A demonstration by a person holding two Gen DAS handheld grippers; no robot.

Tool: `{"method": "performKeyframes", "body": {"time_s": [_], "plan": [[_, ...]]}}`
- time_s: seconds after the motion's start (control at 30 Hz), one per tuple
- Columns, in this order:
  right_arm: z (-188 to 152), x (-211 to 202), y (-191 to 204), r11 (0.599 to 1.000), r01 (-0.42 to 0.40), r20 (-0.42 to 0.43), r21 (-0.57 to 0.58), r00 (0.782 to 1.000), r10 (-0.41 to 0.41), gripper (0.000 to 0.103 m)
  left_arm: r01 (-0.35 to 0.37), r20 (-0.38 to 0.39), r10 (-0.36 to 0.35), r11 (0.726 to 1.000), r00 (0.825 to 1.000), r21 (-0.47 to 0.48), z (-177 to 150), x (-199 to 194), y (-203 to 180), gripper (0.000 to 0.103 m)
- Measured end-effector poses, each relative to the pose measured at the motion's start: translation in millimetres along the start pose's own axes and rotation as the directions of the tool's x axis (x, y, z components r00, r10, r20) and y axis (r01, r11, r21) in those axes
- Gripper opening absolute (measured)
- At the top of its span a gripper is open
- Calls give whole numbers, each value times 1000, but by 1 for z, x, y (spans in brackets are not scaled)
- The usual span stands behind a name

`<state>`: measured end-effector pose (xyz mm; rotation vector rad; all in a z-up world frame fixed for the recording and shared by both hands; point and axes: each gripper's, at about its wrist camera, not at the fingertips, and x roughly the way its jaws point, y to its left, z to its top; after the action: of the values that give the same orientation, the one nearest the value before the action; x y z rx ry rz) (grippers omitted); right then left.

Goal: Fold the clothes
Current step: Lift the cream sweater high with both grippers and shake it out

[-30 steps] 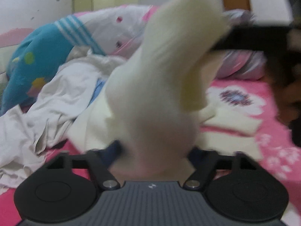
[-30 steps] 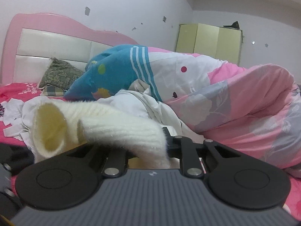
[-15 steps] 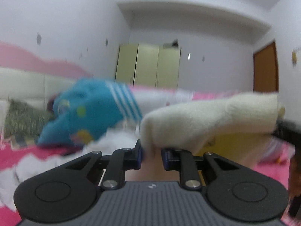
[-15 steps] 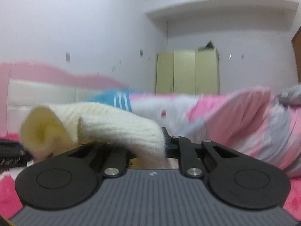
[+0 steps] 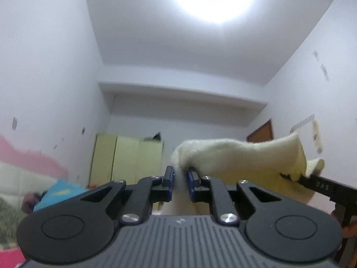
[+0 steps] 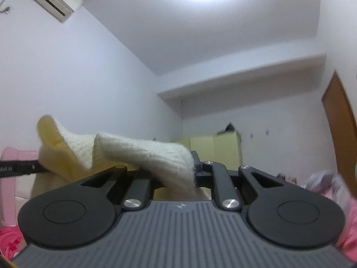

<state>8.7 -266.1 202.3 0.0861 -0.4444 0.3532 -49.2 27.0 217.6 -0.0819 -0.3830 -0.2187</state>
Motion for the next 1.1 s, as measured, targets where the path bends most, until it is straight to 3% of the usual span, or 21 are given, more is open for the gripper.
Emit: {"method": "performKeyframes", "body": {"time_s": [0.03,0.1,0.17,0.23,0.3,0.37,0.4,0.43,0.47,0.5,0.6,0.67,0.73,0.77,0.83,0.9,1.0,1.1], "plan": [[11,-10,2,1000,1,17,-8,1000,-1,11,-24,43,23,1000,999,11,12,-11,-3,1],[31,-29,5,1000,-1,46,-14,999,2,11,-37,96,38,999,995,-11,34,-32,-2,1],[45,-44,5,1000,-21,63,-1,998,21,11,-22,105,29,997,994,-75,49,-50,4,1],[45,-58,12,999,-31,58,-28,998,32,11,-18,55,23,996,998,-85,47,-62,1,2],[34,-66,21,997,-10,27,-81,1000,12,11,-11,-40,8,997,999,-77,25,-71,-4,4],[19,-72,28,991,20,-15,-133,1000,-22,11,15,-167,-29,996,986,-83,-10,-79,-7,19],[7,-74,29,986,45,-49,-157,997,-54,11,31,-239,-52,995,970,-92,-30,-83,-9,24],[-5,-73,26,983,66,-84,-171,993,-81,11,55,-301,-88,992,950,-117,-51,-89,-10,35],[-17,-70,20,981,83,-120,-177,987,-105,11,79,-357,-128,986,925,-149,-72,-96,-12,48],[-28,-66,12,978,101,-153,-182,980,-129,11,105,-404,-169,979,899,-176,-95,-101,-13,52],[-50,-56,-17,978,141,-235,-151,956,-174,11,190,-518,-276,959,810,-212,-155,-117,-21,66],[-61,-51,-33,980,160,-270,-120,944,-187,11,253,-580,-336,942,742,-222,-189,-127,-29,83],[-68,-47,-43,979,172,-282,-111,939,-196,11,308,-629,-362,930,688,-199,-220,-136,-42,88],[-71,-46,-47,978,175,-281,-110,939,-200,11,323,-643,-349,932,681,-163,-233,-140,-50,88],[-77,-41,-48,977,175,-273,-118,941,-201,11,324,-663,-285,944,692,-67,-255,-143,-65,88],[-73,-38,-48,978,169,-262,-126,945,-197,11,308,-661,-255,951,706,-37,-246,-140,-71,88],[-71,-47,-39,978,161,-243,-134,951,-190,11,268,-641,-269,958,719,-102,-239,-104,-62,88],[-62,-67,-26,978,158,-224,-133,957,-185,11,243,-619,-310,951,722,-193,-236,-80,-52,87]]}}
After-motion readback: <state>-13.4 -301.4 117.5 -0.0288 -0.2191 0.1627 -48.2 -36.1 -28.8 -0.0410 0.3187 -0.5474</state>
